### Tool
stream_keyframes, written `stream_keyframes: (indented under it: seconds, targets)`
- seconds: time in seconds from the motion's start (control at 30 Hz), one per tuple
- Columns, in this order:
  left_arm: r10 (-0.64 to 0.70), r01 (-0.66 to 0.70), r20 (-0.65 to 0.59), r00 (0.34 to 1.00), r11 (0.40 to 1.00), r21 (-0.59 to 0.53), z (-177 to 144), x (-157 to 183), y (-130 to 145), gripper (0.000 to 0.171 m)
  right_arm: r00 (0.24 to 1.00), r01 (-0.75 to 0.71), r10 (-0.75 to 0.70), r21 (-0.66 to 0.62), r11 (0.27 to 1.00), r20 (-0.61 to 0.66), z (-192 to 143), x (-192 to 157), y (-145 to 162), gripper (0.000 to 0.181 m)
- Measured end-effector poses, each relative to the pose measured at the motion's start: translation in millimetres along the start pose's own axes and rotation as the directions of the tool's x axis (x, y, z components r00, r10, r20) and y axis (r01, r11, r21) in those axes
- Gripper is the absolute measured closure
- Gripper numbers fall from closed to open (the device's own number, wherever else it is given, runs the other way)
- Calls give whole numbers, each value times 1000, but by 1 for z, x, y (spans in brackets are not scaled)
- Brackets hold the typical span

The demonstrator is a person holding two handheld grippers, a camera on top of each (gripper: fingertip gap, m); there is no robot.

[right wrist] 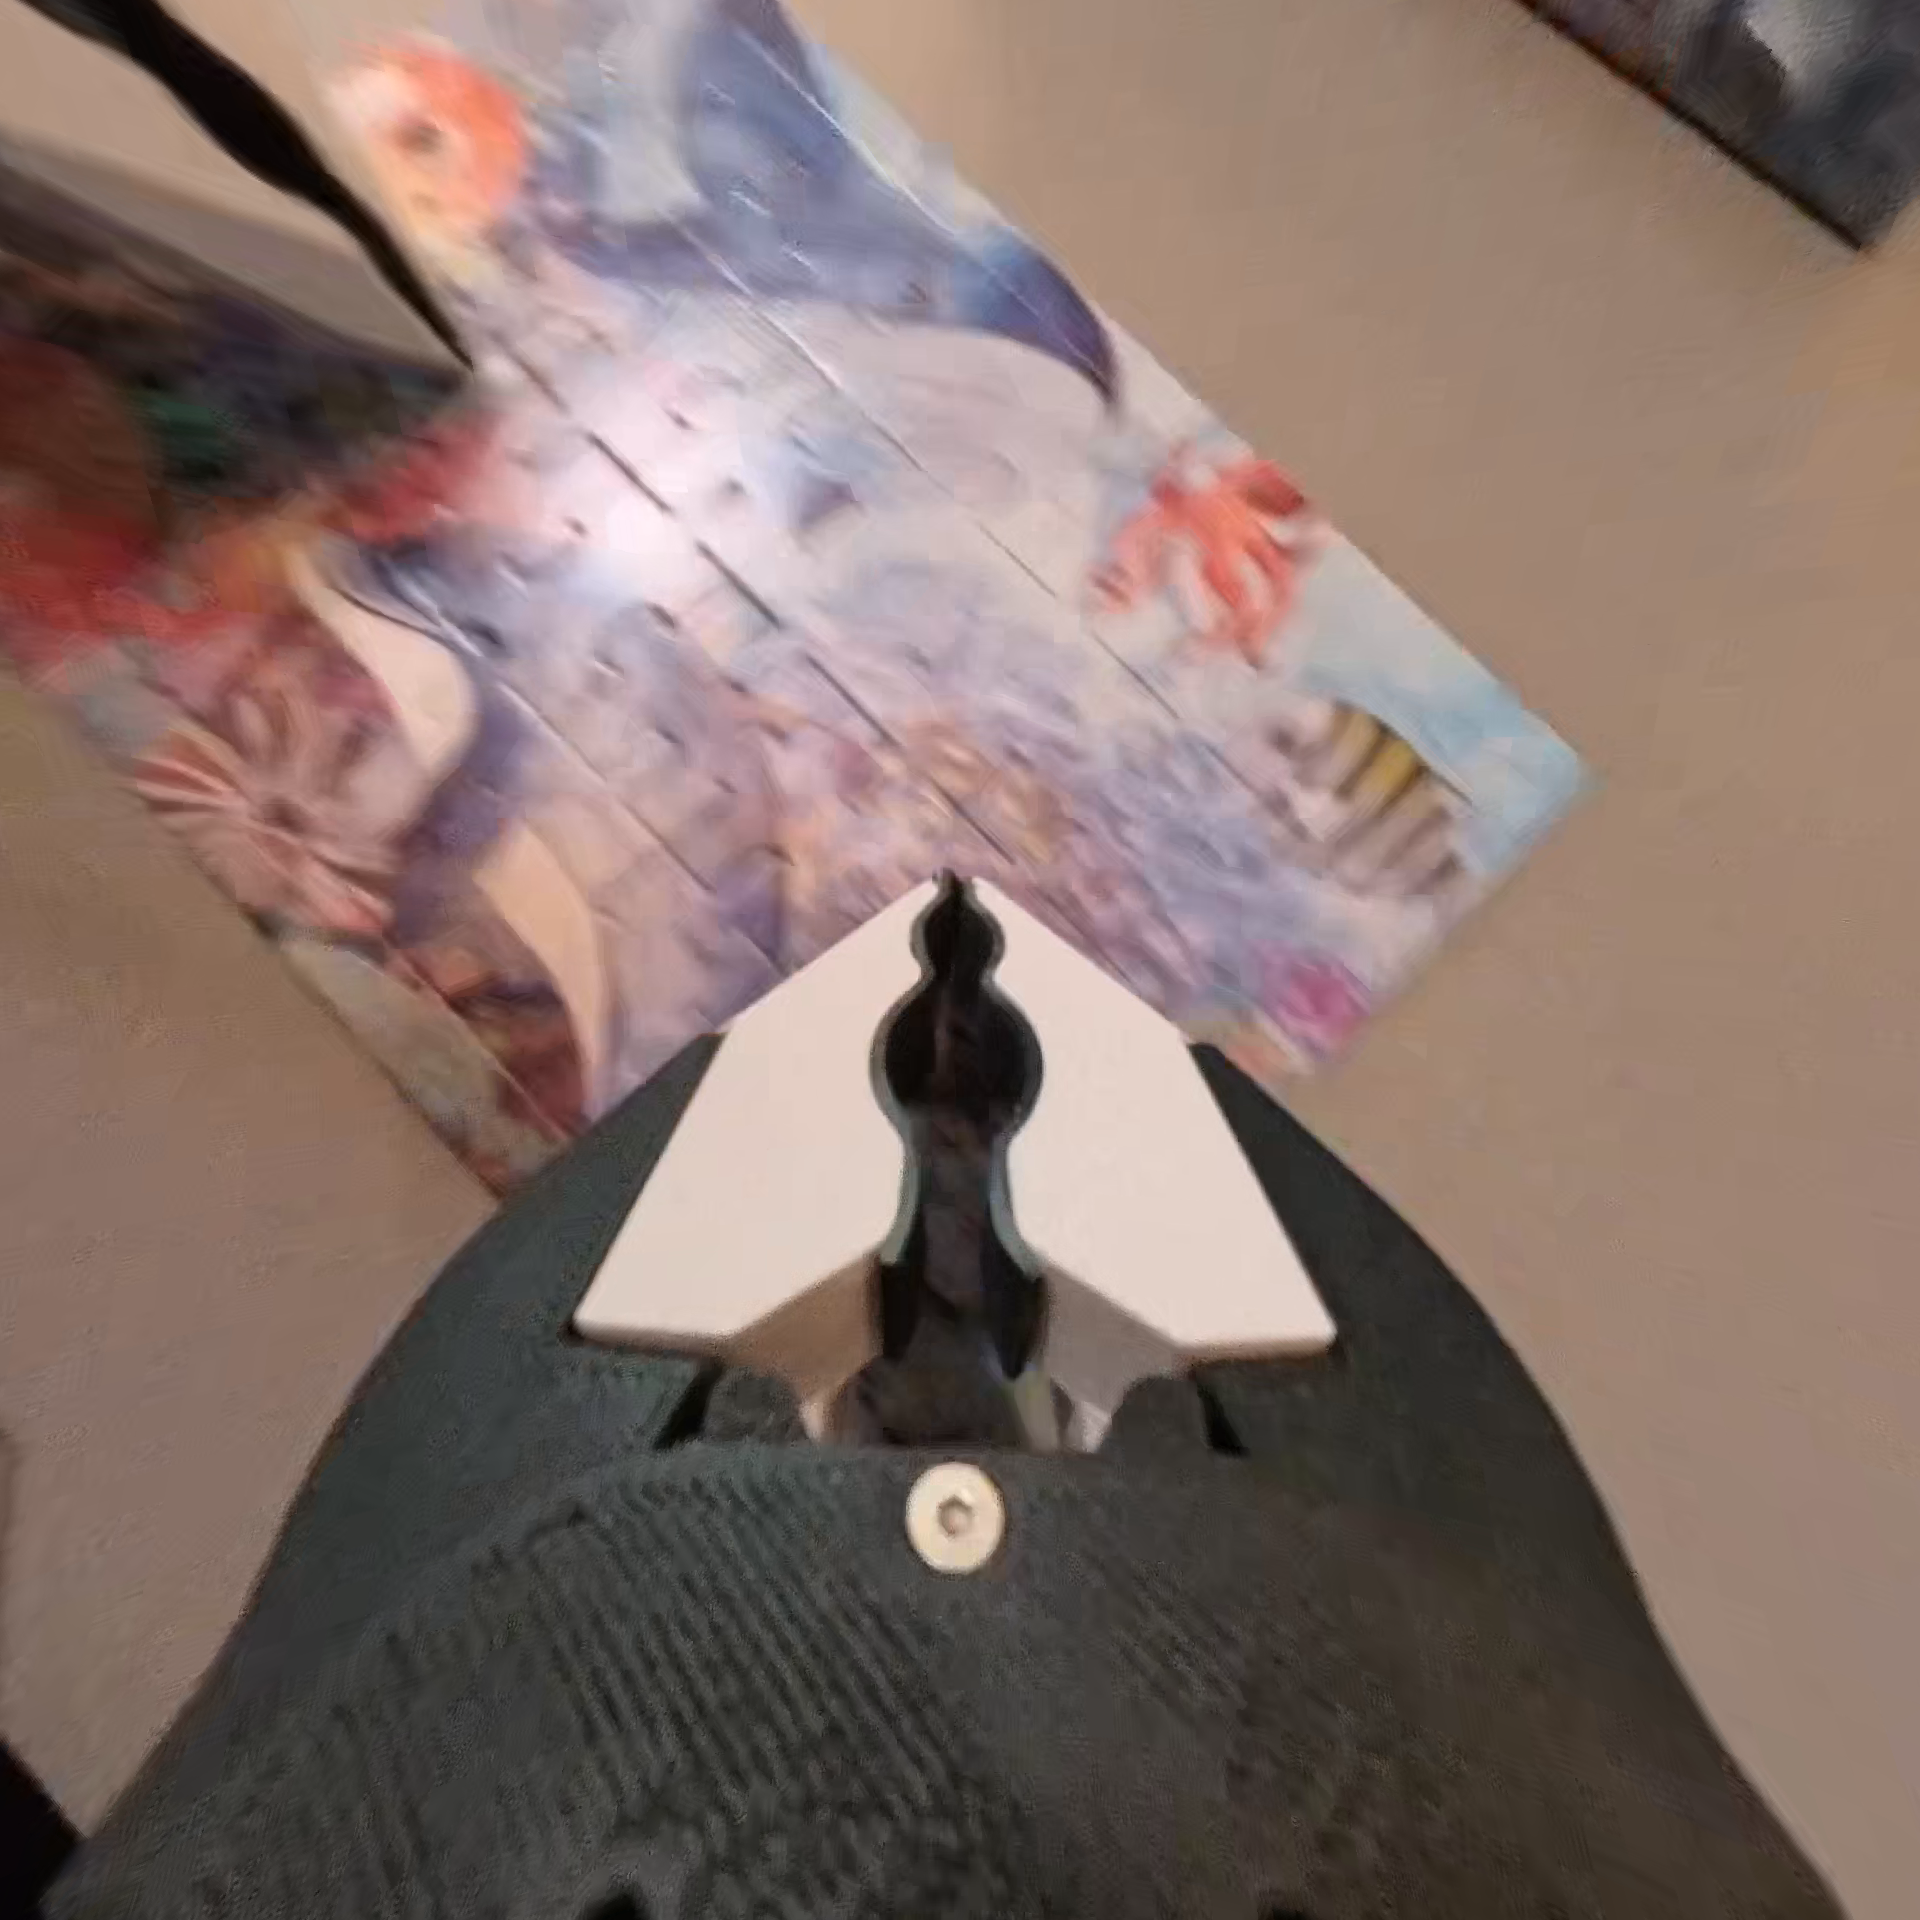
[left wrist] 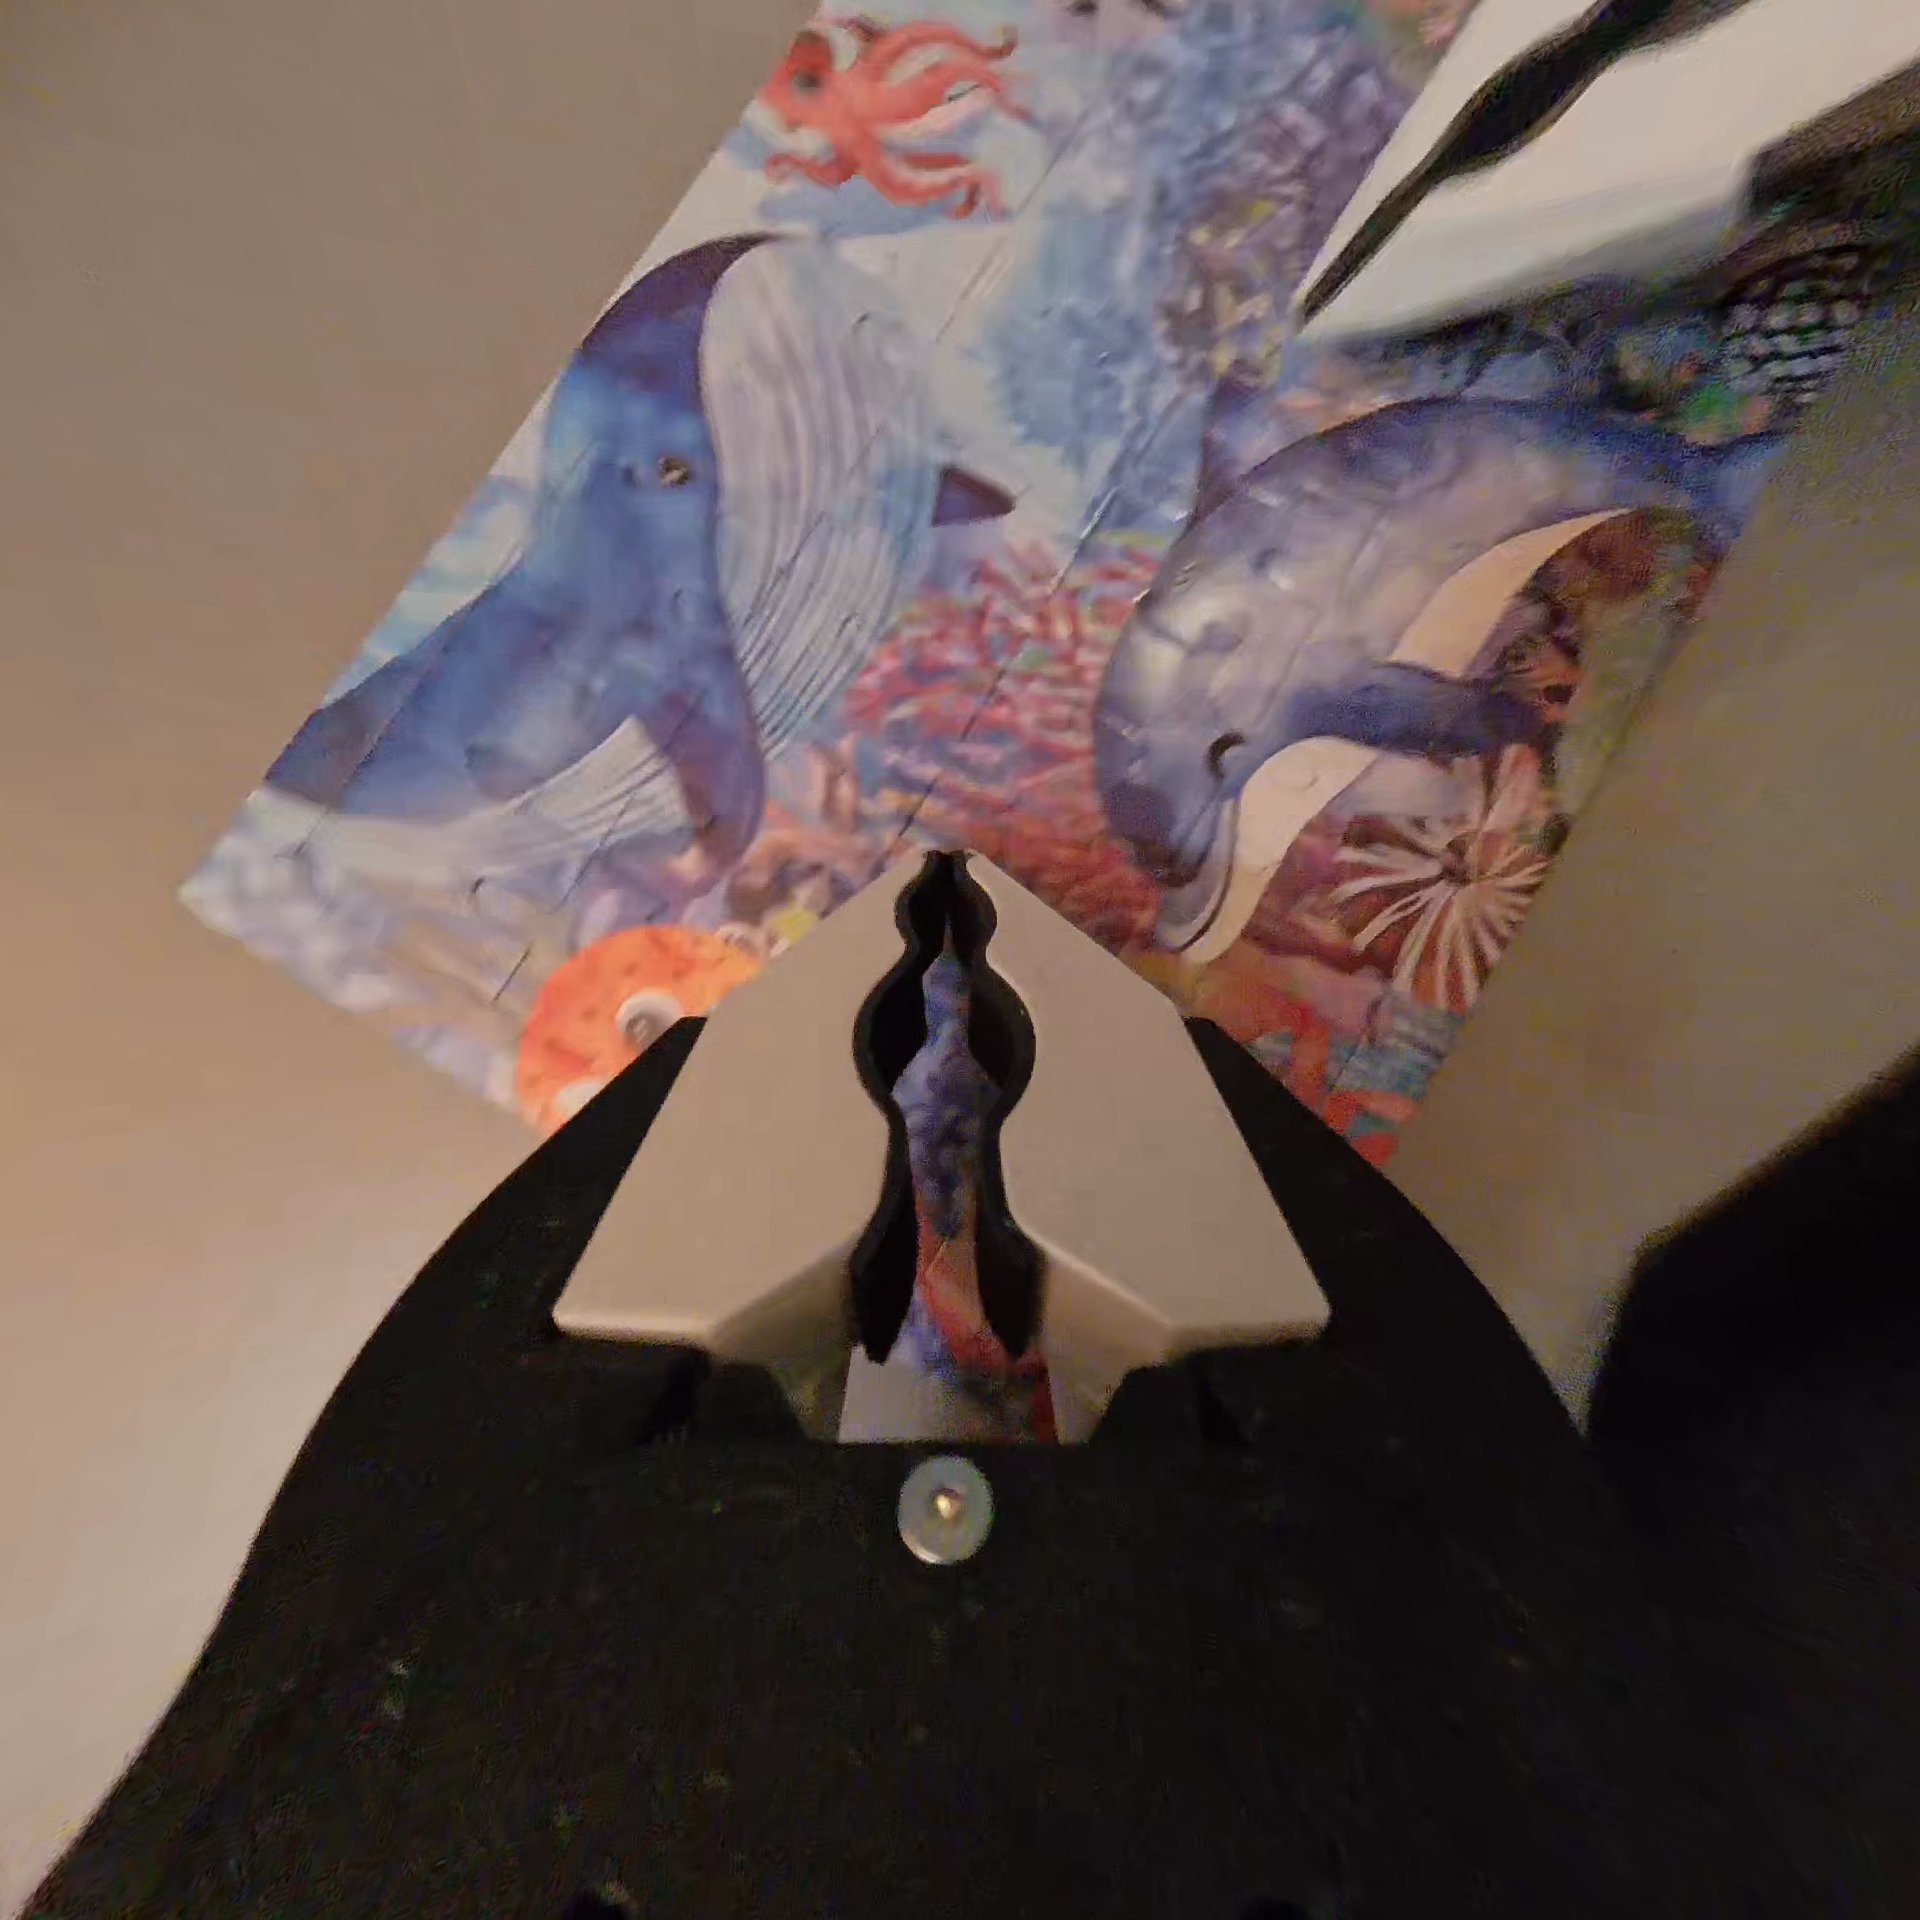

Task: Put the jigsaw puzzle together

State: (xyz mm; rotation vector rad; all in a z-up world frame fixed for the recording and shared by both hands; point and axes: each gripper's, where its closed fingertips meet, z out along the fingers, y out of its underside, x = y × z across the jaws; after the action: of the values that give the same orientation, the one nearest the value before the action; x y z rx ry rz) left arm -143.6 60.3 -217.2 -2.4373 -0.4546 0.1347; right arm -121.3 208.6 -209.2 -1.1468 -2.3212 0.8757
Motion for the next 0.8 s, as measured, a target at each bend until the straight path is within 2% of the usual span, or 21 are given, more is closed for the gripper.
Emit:
stream_keyframes:
  seconds: [0.07,0.17,0.23,0.33,0.43,0.5,0.6,0.7,0.8]
  targets:
    - [-84,84,30,996,996,-5,-14,-18,17,171,992,-93,90,-30,995,-89,-25,38,30,181]
    - [-157,158,53,986,987,-22,-28,-31,33,171,977,-153,140,-74,986,-159,-45,62,54,181]
    - [-135,134,56,989,991,25,-31,-32,22,171,983,-134,133,-1,991,-125,-41,53,33,181]
    - [-105,112,-58,993,985,134,-20,-13,-20,171,996,-90,91,100,991,2,-14,18,-19,181]
    - [-15,23,-56,998,990,141,7,-4,-49,171,997,-8,-1,123,992,72,20,-15,-56,181]
    - [12,-4,-77,997,995,98,26,3,-53,171,995,29,-38,103,994,89,37,-25,-62,181]
    - [14,-10,-58,998,998,67,32,-2,-42,171,995,32,-37,59,998,93,43,-18,-50,181]
    - [-18,15,54,998,999,48,15,-33,-20,171,999,-30,30,19,999,-17,20,26,-22,181]
    - [-112,109,129,985,994,30,-8,-60,8,171,979,-161,158,-13,987,-126,-11,71,15,181]
